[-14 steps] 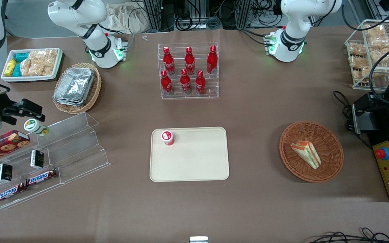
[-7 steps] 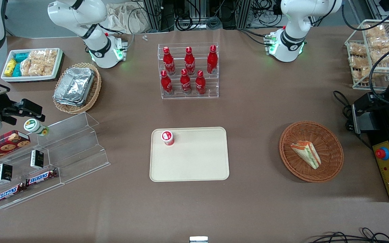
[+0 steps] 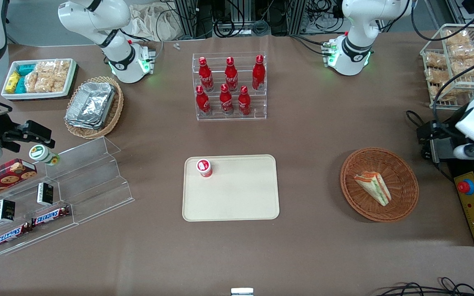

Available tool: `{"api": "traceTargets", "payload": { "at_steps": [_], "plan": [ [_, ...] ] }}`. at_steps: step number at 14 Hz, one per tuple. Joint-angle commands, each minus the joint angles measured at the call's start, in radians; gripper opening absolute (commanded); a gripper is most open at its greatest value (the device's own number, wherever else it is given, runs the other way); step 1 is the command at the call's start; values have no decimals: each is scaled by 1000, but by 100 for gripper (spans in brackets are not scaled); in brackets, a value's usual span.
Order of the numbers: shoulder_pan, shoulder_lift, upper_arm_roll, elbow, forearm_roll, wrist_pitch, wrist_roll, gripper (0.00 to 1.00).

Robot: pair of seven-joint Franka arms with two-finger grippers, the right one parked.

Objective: Place sandwich from basket to tray
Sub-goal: 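Move the left gripper over the sandwich in the wicker basket, then lower the left gripper and close it on the wrapped sandwich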

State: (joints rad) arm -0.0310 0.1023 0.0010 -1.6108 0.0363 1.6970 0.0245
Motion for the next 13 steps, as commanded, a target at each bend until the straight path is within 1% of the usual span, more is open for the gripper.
{"api": "traceTargets", "payload": {
  "at_steps": [1, 5, 7, 10, 13],
  "plan": [
    [-15, -24, 13, -128, -7, 126, -20, 100],
    [-17, -12, -2, -274, -9, 307, -110, 100],
    [-17, 40, -3, -322, -19, 404, -193, 100],
    [-17, 112, -3, -342, -21, 504, -245, 100],
    [-18, 189, -13, -340, -21, 585, -366, 100]
  ]
}}
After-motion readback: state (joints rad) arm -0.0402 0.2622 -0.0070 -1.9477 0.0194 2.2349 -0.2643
